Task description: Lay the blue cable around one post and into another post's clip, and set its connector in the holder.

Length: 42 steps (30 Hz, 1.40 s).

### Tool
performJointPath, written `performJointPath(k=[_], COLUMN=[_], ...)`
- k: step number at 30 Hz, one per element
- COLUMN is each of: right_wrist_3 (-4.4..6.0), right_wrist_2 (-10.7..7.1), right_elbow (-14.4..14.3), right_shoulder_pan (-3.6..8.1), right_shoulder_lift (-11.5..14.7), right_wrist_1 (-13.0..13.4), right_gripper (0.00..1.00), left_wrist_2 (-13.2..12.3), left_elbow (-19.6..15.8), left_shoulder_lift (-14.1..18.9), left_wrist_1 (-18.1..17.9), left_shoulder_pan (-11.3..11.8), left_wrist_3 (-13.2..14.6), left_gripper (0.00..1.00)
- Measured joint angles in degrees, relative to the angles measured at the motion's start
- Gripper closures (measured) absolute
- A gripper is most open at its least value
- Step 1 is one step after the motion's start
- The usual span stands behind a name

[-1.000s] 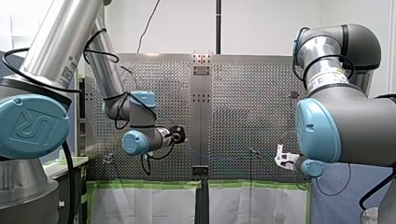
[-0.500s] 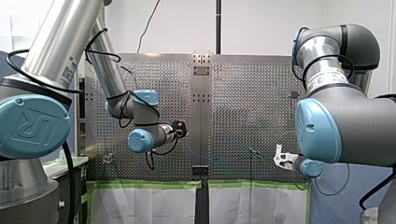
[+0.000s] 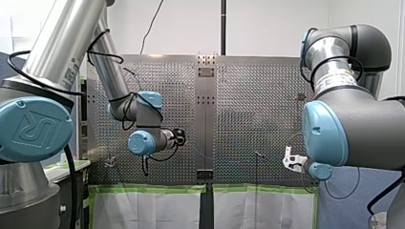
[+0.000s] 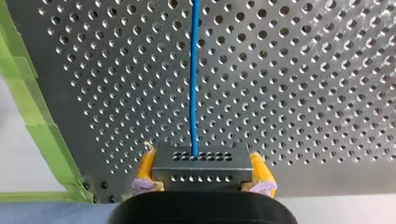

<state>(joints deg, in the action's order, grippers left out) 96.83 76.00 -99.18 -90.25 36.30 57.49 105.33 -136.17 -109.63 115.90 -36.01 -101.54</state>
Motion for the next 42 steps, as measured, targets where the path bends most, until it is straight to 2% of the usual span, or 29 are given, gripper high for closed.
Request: performJointPath(k=[5, 12, 15, 21, 32, 37, 42], right_wrist_3=[-0.12, 0.23, 1.09, 3.90, 9.53, 10.30, 10.00], right_wrist_2=[0.52, -1.01, -1.28, -1.37, -1.51, -1.69, -2.24], right_elbow=[-0.01, -0.41, -1.09, -2.09, -2.19, -2.21, -2.17], right_shoulder_pan=[0.52, 1.02, 1.11, 0.97, -0.66, -1.47, -2.34], right_shoulder_lift=[0.63, 3.31, 4.76, 7.79, 13.63, 16.15, 18.57], right_wrist_1=[0.02, -0.73, -0.20, 0.92, -3.70, -5.32, -5.65], right_gripper=[1.00, 1.00, 1.00, 1.00, 1.00, 1.00, 1.00], left_wrist_2=[0.16, 0.18, 0.17, 0.07, -0.60, -0.68, -0.69], left_elbow=[-0.02, -0.04, -0.04, -0.03, -0.03, -0.03, -0.03], left_shoulder_lift=[0.00, 0.00, 0.00, 0.00, 0.00, 0.00, 0.00], left_wrist_1=[0.36, 0.51, 0.61, 0.65, 0.41, 0.51, 0.58], left_shoulder_pan=[0.08, 0.38, 0.60, 0.92, 1.15, 1.18, 1.19], left_wrist_3=[0.10, 0.18, 0.21, 0.13, -0.45, -0.54, -0.58], left_gripper=[0.00, 0.00, 0.00, 0.00, 0.00, 0.00, 0.00])
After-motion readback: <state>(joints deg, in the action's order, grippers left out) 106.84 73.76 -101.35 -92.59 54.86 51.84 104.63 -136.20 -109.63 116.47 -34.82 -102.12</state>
